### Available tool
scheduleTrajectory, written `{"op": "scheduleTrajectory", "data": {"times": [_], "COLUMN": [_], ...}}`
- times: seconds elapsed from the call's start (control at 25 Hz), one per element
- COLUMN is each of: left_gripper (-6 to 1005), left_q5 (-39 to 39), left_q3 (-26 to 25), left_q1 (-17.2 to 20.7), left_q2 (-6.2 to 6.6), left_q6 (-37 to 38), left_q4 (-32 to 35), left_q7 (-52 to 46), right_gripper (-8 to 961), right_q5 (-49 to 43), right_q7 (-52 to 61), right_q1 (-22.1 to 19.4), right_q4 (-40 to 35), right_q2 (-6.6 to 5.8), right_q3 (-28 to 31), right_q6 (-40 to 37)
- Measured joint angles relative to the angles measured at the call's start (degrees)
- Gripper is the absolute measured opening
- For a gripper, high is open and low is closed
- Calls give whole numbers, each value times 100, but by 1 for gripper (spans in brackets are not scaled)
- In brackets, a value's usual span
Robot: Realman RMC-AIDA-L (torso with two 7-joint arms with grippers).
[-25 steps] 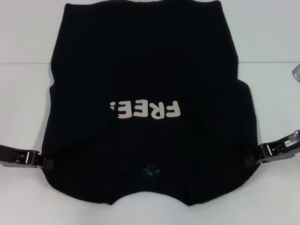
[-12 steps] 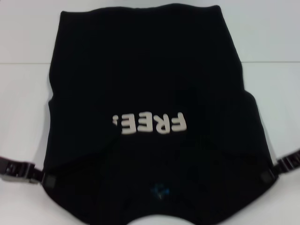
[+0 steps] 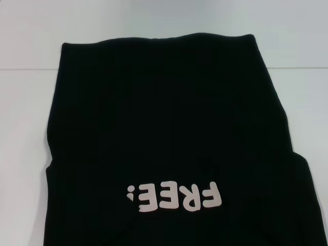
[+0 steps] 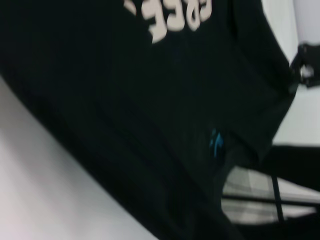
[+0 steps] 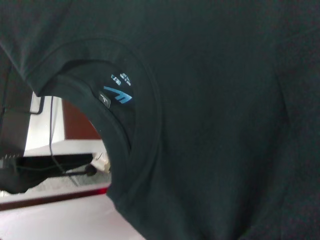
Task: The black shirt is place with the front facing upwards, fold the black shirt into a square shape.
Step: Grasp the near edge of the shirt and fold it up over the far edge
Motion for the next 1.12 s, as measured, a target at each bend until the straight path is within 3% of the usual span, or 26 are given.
{"op": "scheduleTrajectory", "data": {"times": [0.24, 0.32, 0.52, 0.56, 0.64, 0.84, 0.92, 0.96, 1.0, 1.04, 1.12], "left_gripper": [60, 60, 62, 62, 63, 64, 65, 65, 66, 66, 66], "left_q5": [-140, -195, -230, -296, -362, -1064, -1589, -1589, -1791, -2132, -2346], "left_q3": [-128, -426, -1676, -2030, -2222, -2735, -2793, -2793, -2795, -2798, -2798], "left_q1": [-142, -250, -585, -660, -682, -562, -425, -425, -370, -273, -213], "left_q2": [-26, 5, 180, 210, 213, 150, 61, 61, 18, -118, -223], "left_q6": [-184, -316, -957, -1403, -1725, -3089, -3544, -3544, -3696, -3952, -4124], "left_q4": [-127, -116, -122, -124, -124, -313, -551, -551, -631, -688, -689], "left_q7": [58, -11, -481, -659, -730, -740, -538, -538, -446, -274, -155], "right_gripper": [104, 108, 119, 121, 125, 136, 140, 142, 144, 146, 150], "right_q5": [100, 232, 1005, 1226, 1658, 2872, 3251, 3503, 3503, 3612, 3772], "right_q7": [-48, 46, 468, 563, 739, 788, 573, 303, 303, 152, -106], "right_q1": [-8, 29, 73, 73, 62, -31, -61, -77, -77, -81, -84], "right_q4": [81, 102, 156, 169, 173, 334, 431, 518, 518, 558, 592], "right_q2": [65, 12, -271, -304, -329, -203, -73, 63, 63, 132, 276], "right_q3": [251, 511, 1379, 1506, 1686, 1888, 1894, 1891, 1891, 1885, 1881], "right_q6": [245, 382, 1035, 1210, 1582, 2812, 3344, 3734, 3734, 3931, 4318]}}
